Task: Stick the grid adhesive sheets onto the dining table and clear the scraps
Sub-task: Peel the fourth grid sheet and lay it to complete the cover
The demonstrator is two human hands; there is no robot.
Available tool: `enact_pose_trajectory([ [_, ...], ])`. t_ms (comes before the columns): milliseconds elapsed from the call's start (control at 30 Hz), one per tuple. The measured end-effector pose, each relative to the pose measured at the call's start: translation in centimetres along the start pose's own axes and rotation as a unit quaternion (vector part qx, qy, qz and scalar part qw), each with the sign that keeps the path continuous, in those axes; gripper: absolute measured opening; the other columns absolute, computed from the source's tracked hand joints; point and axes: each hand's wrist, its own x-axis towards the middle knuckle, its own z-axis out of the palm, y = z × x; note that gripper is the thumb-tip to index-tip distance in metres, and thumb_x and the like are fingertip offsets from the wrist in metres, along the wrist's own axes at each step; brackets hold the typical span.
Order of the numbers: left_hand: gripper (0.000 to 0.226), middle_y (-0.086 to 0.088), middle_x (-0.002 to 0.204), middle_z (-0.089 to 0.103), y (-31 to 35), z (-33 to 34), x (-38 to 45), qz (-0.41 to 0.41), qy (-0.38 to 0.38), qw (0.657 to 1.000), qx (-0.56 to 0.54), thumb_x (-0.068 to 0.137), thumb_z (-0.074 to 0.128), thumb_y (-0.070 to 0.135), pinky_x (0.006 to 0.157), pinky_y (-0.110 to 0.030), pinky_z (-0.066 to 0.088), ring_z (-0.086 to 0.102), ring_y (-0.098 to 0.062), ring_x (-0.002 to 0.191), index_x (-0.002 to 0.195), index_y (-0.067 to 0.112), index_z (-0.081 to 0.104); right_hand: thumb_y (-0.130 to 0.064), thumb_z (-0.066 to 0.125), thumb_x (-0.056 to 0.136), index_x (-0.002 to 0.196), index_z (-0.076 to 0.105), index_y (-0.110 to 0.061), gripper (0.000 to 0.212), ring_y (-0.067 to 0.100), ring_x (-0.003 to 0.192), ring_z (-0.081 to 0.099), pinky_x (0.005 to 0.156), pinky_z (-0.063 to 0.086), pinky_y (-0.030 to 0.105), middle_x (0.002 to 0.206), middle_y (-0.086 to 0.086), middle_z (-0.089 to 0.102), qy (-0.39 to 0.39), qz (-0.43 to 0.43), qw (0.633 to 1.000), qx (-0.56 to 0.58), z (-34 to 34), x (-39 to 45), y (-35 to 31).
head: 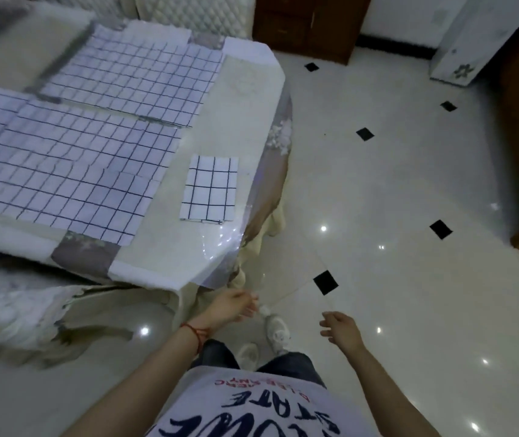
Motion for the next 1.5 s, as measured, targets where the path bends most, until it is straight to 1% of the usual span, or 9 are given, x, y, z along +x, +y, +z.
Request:
enact_pose_trajectory([
  [200,0.016,-0.009,0.071,0.062,6.3,-3.9,-0.3,0.111,0.201,0.959,-0.166,0.09,0.053,0.006,0.051,-0.016,0.05,0.06,-0.002,0.049,0.079,0.008,0.064,-0.015,0.049,0.093,0.097,0.065,-0.008,0.018,0.017,0.071,0.062,0.063,0.045,0.019,0.088,0.006,0.064,-0.085,-0.191,0.976,-0.054,3.3,2.9,-14.7],
  [400,0.031,-0.017,0.121,0.059,8.4,-9.6,4.5,0.094,0.464,0.881,0.025,0.09,0.054,0.018,0.095,-0.035,0.041,0.054,-0.029,0.11,0.117,0.004,0.059,-0.015,0.051,0.092,0.098,0.066,-0.012,0.016,0.02,0.081,0.06,0.078,0.049,0.035,0.092,0.005,0.063,-0.145,-0.29,0.942,-0.086,7.3,3.7,-23.0],
  [567,0.054,-0.022,0.134,0.042,8.1,-11.6,7.7,-0.029,0.462,0.883,0.081,0.088,0.057,0.03,0.101,-0.047,0.036,0.042,-0.038,0.122,0.133,0.007,0.042,-0.014,0.052,0.091,0.107,0.067,-0.009,0.022,0.018,0.09,0.058,0.082,0.046,0.03,0.097,0.007,0.066,-0.165,-0.302,0.931,-0.12,9.1,4.0,-23.8],
  [733,0.025,-0.013,0.112,0.063,8.1,-11.6,9.0,-0.025,0.442,0.893,0.077,0.085,0.059,0.022,0.093,-0.039,0.041,0.056,-0.033,0.106,0.106,0.008,0.058,-0.014,0.052,0.091,0.105,0.067,-0.008,0.021,0.022,0.09,0.062,0.08,0.048,0.029,0.095,0.009,0.067,-0.178,-0.281,0.936,-0.117,9.2,4.3,-23.2],
  [967,0.007,-0.011,0.092,0.059,8.6,-9.2,7.8,0.11,0.411,0.904,0.033,0.089,0.053,0.004,0.072,-0.028,0.042,0.057,-0.026,0.088,0.083,0.006,0.056,-0.014,0.051,0.092,0.104,0.064,-0.009,0.018,0.024,0.088,0.063,0.088,0.051,0.04,0.099,0.014,0.067,-0.132,-0.26,0.955,-0.056,7.3,3.9,-22.8],
  [1133,0.025,0.006,0.078,0.049,9.6,-6.9,4.6,0.217,0.318,0.921,-0.056,0.09,0.052,0.003,0.076,-0.042,0.056,0.05,-0.019,0.085,0.073,0.021,0.045,-0.023,0.058,0.09,0.123,0.051,-0.011,0.036,0.026,0.093,0.064,0.089,0.052,0.041,0.102,0.009,0.063,-0.126,-0.193,0.971,0.062,6.6,2.8,-22.7],
  [1333,0.026,0.011,0.061,0.04,9.2,-6.2,1.7,0.282,0.196,0.938,-0.038,0.09,0.051,0.002,0.062,-0.038,0.044,0.037,-0.004,0.059,0.072,0.019,0.043,-0.013,0.06,0.088,0.091,0.067,-0.006,0.01,0.02,0.075,0.071,0.061,0.057,0.03,0.084,0.006,0.074,-0.191,-0.106,0.949,0.226,5.1,1.4,-23.2],
  [1433,0.02,0.005,0.068,0.046,9.4,-5.8,1.3,0.249,0.192,0.949,-0.036,0.09,0.053,0.004,0.07,-0.049,0.051,0.043,-0.016,0.068,0.078,0.018,0.045,-0.008,0.065,0.084,0.074,0.07,-0.015,0.013,0.01,0.065,0.071,0.055,0.055,0.019,0.071,-0.003,0.074,-0.134,-0.17,0.959,0.183,4.0,0.5,-22.7],
  [1500,0.017,-0.002,0.095,0.06,9.7,-4.9,1.5,0.219,0.251,0.943,-0.02,0.089,0.054,0.005,0.076,-0.039,0.05,0.054,-0.019,0.086,0.095,0.02,0.048,-0.01,0.067,0.083,0.065,0.069,-0.015,0.018,0.007,0.057,0.065,0.054,0.05,0.015,0.057,-0.004,0.069,-0.064,-0.223,0.963,0.135,3.5,-0.2,-22.0],
])
